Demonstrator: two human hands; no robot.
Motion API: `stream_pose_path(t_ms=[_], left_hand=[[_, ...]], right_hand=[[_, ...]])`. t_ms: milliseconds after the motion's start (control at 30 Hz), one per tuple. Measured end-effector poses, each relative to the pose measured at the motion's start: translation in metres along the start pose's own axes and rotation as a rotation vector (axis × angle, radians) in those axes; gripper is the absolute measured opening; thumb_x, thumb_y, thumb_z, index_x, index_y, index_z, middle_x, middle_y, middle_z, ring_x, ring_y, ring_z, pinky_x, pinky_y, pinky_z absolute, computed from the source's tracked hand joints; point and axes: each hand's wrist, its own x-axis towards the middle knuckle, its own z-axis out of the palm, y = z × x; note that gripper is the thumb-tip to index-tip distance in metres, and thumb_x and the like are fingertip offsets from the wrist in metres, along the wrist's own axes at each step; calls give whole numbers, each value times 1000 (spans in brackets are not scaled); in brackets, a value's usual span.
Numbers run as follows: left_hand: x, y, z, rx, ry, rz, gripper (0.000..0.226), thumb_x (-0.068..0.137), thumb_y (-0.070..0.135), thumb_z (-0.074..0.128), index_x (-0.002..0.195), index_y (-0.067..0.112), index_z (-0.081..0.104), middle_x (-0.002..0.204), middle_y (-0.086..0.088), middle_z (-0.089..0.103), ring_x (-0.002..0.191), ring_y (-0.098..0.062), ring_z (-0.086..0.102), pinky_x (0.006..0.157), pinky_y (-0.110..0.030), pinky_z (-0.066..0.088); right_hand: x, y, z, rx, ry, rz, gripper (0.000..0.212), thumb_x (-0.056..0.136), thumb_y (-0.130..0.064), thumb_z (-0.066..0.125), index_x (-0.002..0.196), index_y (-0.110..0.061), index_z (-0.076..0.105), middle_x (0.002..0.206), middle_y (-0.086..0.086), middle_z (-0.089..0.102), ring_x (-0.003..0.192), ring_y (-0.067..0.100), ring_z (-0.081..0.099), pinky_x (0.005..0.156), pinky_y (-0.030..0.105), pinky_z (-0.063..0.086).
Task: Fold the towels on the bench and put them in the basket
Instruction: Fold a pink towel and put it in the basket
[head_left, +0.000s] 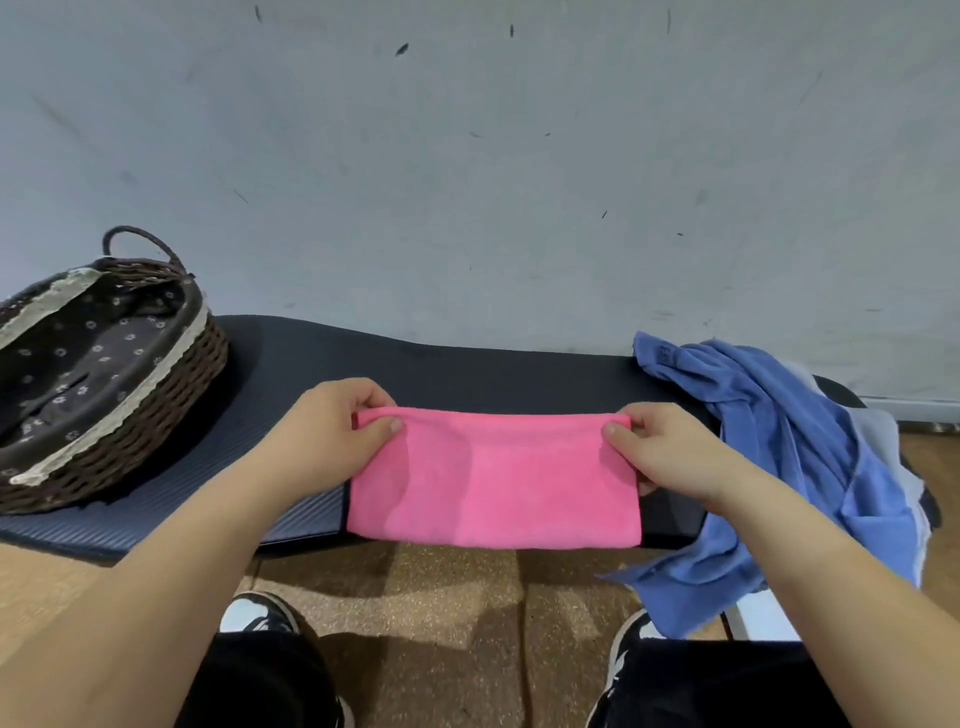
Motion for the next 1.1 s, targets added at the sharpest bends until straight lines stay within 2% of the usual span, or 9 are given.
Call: stream_pose_path(t_ms=[100, 267, 400, 533, 633, 733, 900, 1000, 1100], left_hand=[[22, -3, 10, 67, 19, -22, 2, 93, 29, 70, 91, 29, 69, 85, 14, 68, 79, -4, 63, 62, -24, 46], [40, -18, 31, 263, -65, -56, 10, 92, 22, 63, 92, 32, 62, 92, 11, 65, 90, -16, 63, 73, -36, 55], [47, -17, 37, 365, -139, -88, 28, 91, 30, 66, 119, 31, 61, 112, 7, 56, 104, -21, 59, 86, -44, 55], [48, -13, 34, 393, -250, -176, 51, 85, 33, 68, 135, 34, 54, 123, 4, 53, 117, -24, 52, 94, -42, 51], [44, -11, 35, 336, -289, -251, 40, 81, 29, 68, 119, 33, 57, 112, 5, 62, 106, -21, 57, 88, -38, 54], [41, -9, 35, 222, -309, -312, 13, 76, 20, 67, 87, 25, 63, 87, 3, 68, 78, -16, 63, 68, -35, 56], [38, -9, 25, 34, -173, -341, 4, 75, 19, 69, 76, 19, 66, 73, 2, 66, 66, -17, 60, 56, -28, 47], [40, -14, 19, -8, -89, -310, 7, 83, 23, 72, 88, 22, 67, 84, 3, 69, 79, -18, 67, 65, -33, 54], [45, -20, 17, 13, 63, -237, 19, 89, 25, 71, 107, 24, 65, 93, 7, 65, 88, -15, 63, 72, -32, 49]], right_hand=[[22, -1, 7, -117, 76, 7, 28, 99, -22, 57, 86, 3, 61, 58, 6, 52, 52, 22, 57, 58, 52, 61], [41, 7, 18, -243, 142, 29, 12, 91, -20, 60, 84, -24, 70, 60, -5, 64, 42, 4, 55, 50, 26, 48], [45, 10, 15, -231, 140, 29, 5, 88, -21, 67, 87, -26, 69, 65, -5, 66, 56, 6, 58, 53, 20, 40], [42, 11, 13, -240, 67, 1, 8, 82, -28, 75, 84, -24, 69, 68, -2, 60, 56, 12, 52, 55, 25, 41], [41, 11, 15, -351, 44, 16, 20, 79, -40, 78, 87, -27, 65, 94, -4, 54, 73, 12, 59, 65, 27, 45], [38, 3, 18, -376, -18, 31, 20, 77, -36, 77, 83, -24, 61, 95, -3, 53, 77, 13, 58, 67, 30, 47], [37, -11, 21, -229, -18, 8, 18, 76, -13, 74, 83, -17, 58, 74, -3, 59, 60, 11, 51, 56, 26, 40], [44, -14, 21, -23, 102, 45, 18, 80, -8, 75, 88, -14, 60, 72, 0, 58, 61, 14, 52, 56, 27, 43], [54, -21, 27, 137, 234, 41, 17, 85, -3, 71, 94, -14, 62, 80, 2, 61, 70, 15, 54, 62, 27, 46]])
